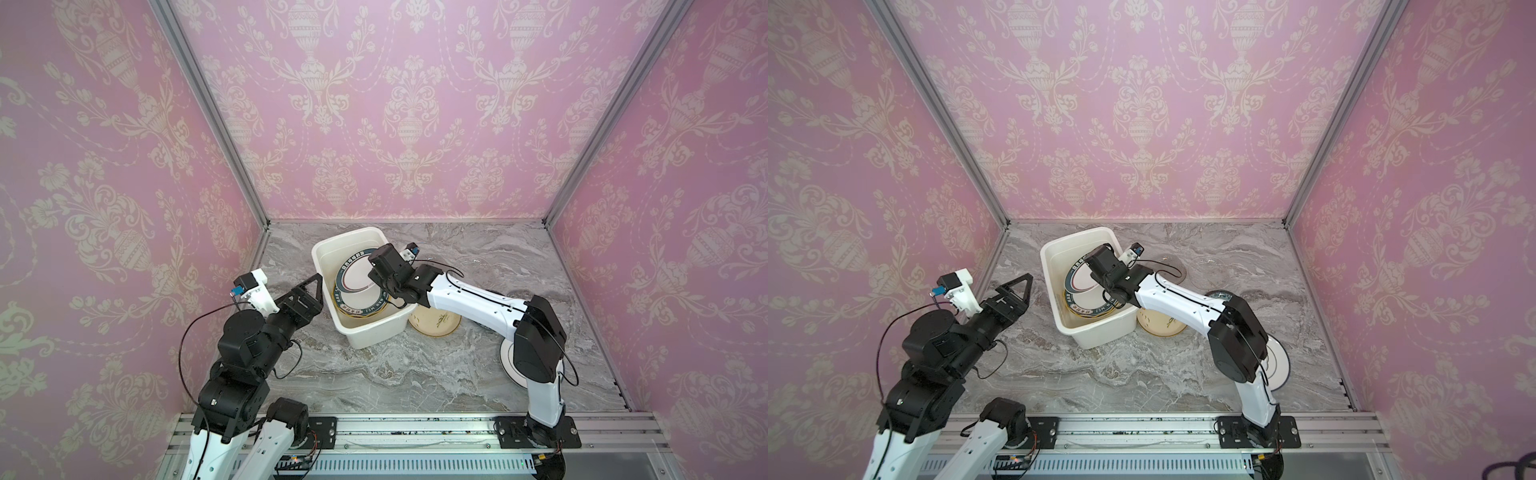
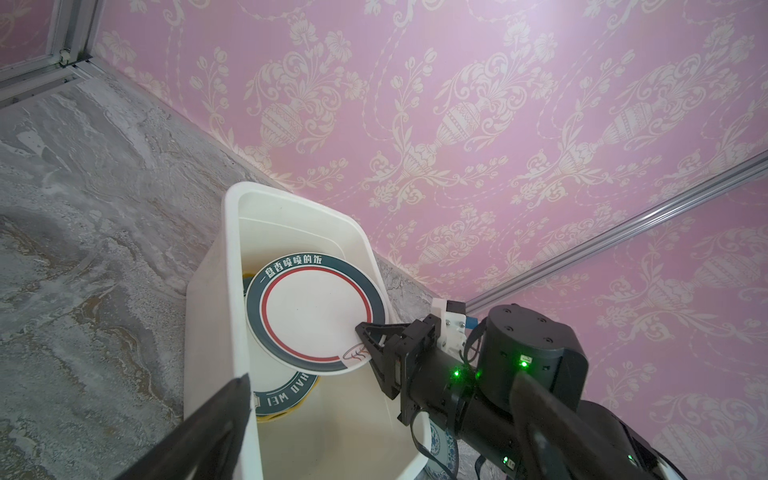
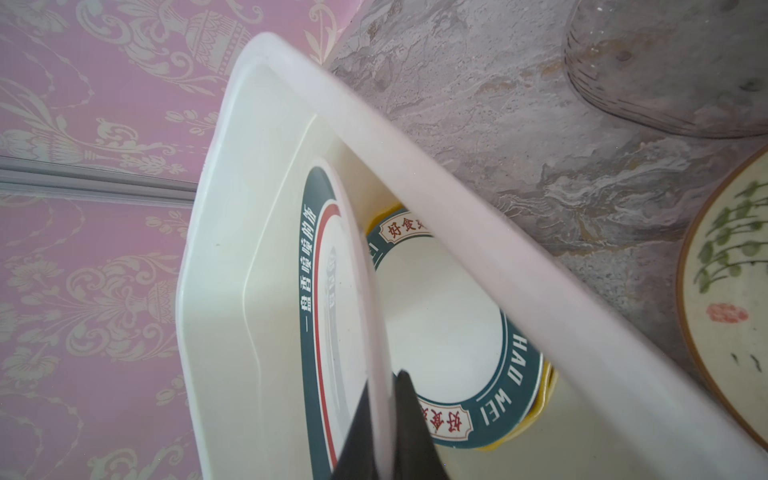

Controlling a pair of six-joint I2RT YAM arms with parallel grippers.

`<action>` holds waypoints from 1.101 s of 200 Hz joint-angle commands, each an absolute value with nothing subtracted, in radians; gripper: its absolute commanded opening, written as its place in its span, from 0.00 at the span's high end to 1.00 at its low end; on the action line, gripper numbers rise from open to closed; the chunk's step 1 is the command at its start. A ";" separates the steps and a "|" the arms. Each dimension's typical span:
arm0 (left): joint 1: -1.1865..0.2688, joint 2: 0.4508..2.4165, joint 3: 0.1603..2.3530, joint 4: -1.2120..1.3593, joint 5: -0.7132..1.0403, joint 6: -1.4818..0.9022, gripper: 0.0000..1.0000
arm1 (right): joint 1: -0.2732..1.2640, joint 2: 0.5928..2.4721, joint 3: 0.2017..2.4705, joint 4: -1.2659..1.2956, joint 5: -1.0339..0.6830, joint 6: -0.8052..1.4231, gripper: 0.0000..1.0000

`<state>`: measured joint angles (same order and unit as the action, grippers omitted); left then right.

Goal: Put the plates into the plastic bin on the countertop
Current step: 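Lower the red-striped plate into the bin with the right gripper while the left withdraws, then lower the upright red-striped plate onto the green-rimmed plate with the right gripper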

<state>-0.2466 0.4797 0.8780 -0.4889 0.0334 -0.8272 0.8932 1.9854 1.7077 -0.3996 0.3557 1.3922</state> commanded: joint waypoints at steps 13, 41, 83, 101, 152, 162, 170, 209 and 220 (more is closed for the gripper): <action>-0.254 0.489 0.868 -0.495 0.004 -0.801 0.01 | 0.905 2.030 1.780 -0.436 0.380 1.396 0.96; -0.253 0.494 0.868 -0.496 0.006 -0.797 0.01 | 0.905 2.060 1.790 -0.435 0.371 1.401 0.95; -0.253 0.500 0.868 -0.496 0.005 -0.793 0.01 | 0.905 2.087 1.795 -0.449 0.362 1.407 0.93; -0.254 0.501 0.870 -0.494 0.007 -0.795 0.01 | 0.905 2.094 1.792 -0.458 0.360 1.411 0.90; -0.254 0.498 0.871 -0.505 0.003 -0.794 0.01 | 0.906 2.106 1.785 -0.466 0.354 1.422 0.85; -0.253 0.496 0.871 -0.507 0.001 -0.793 0.01 | 0.905 2.108 1.784 -0.467 0.354 1.425 0.84; -0.253 0.495 0.871 -0.508 0.000 -0.793 0.01 | 0.906 2.111 1.785 -0.466 0.352 1.425 0.82; -0.254 0.492 0.871 -0.512 -0.008 -0.793 0.01 | 0.905 2.119 1.788 -0.484 0.342 1.428 0.67; -0.253 0.491 0.870 -0.512 -0.010 -0.793 0.01 | 0.905 2.121 1.789 -0.490 0.342 1.421 0.61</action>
